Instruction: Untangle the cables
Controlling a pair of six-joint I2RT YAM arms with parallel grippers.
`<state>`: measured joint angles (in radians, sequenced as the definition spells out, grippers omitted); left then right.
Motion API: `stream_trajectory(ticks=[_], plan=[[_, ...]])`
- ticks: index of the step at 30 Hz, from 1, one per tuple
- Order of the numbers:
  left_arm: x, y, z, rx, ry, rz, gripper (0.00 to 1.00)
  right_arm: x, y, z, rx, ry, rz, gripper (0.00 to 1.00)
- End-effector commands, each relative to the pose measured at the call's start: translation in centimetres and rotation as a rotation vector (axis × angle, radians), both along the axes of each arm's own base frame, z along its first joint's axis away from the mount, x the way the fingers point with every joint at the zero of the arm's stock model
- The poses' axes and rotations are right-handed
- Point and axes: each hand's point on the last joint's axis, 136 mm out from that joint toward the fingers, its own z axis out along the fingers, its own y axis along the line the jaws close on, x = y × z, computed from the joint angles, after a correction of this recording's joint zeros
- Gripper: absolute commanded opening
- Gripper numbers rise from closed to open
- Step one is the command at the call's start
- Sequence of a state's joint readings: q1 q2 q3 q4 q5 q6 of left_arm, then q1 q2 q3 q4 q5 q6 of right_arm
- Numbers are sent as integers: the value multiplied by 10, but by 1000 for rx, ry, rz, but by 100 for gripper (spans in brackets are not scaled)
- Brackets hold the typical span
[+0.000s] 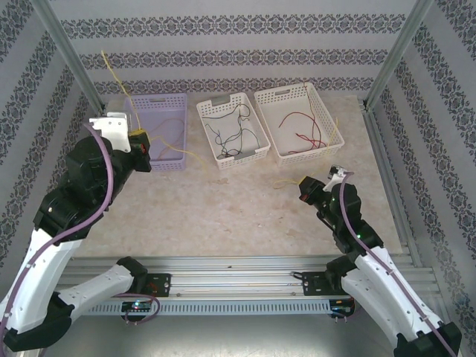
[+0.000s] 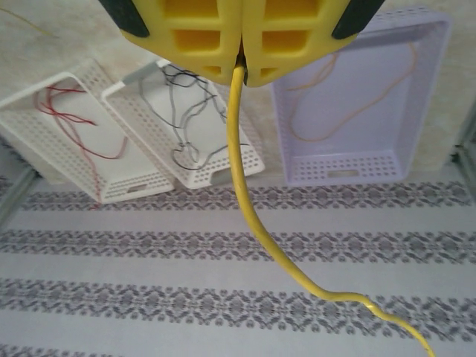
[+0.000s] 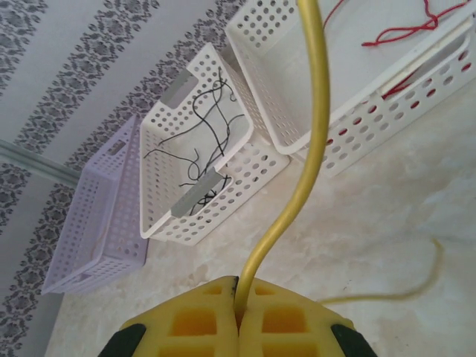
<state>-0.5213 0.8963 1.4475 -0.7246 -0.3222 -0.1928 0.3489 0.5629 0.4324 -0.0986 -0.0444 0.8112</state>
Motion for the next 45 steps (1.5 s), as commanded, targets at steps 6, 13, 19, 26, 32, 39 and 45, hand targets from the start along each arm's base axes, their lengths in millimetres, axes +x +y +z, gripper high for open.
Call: stream_trajectory(ticks=[6,13,19,26,32,39,45], plan=[[26,32,27,165,-104,196,0,-18,10,17,-7,-58,106,0],[76,47,15,240,-95,302,0,-38,18,43,21,-122,189,0],[126,55,-8,251,-47,354,0,-58,24,68,58,-175,255,0],[180,77,-74,244,73,401,0,-79,26,96,59,-245,306,0],[213,83,-146,287,193,413,0,-90,29,109,72,-276,344,0],[230,74,-233,317,334,352,0,-99,31,118,92,-297,370,0],[233,60,-281,259,433,294,0,-99,32,118,85,-297,377,0]])
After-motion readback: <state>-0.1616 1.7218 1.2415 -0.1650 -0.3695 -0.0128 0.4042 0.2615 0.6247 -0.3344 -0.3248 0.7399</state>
